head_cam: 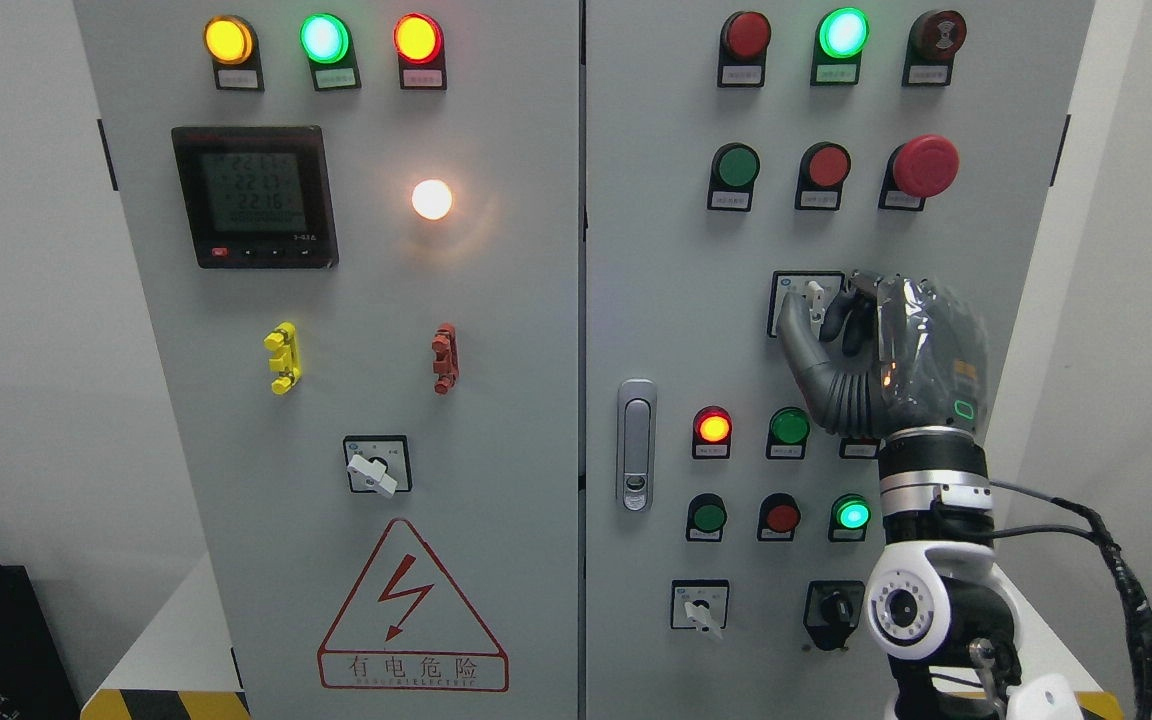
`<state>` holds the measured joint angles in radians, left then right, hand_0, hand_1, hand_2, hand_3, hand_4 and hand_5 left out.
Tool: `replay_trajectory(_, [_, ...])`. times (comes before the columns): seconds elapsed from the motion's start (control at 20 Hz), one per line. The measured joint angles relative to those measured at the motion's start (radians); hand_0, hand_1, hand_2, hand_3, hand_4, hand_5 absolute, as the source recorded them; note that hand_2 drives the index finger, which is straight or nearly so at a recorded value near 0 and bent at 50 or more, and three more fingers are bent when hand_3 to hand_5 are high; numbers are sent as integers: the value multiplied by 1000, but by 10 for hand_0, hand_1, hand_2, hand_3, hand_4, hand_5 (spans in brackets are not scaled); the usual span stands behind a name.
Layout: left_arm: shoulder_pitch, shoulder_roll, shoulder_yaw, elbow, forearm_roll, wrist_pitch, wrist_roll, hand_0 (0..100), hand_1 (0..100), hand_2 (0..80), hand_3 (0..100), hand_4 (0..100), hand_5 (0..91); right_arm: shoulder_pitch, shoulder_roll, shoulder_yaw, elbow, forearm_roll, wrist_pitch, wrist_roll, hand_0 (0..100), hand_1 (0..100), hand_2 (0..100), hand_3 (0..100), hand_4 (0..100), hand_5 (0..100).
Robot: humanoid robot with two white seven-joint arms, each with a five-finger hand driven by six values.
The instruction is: Rotate and turn off gray switch
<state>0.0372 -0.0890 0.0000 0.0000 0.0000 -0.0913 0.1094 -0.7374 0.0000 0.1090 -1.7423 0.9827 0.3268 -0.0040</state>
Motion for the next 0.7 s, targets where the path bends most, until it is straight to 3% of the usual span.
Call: replay_trajectory(0.7, [0,0,0,0,0,0,0,120,389,0,0,0,0,6,0,-8,-20,-2,-6,-11,500,342,753,932,799,979])
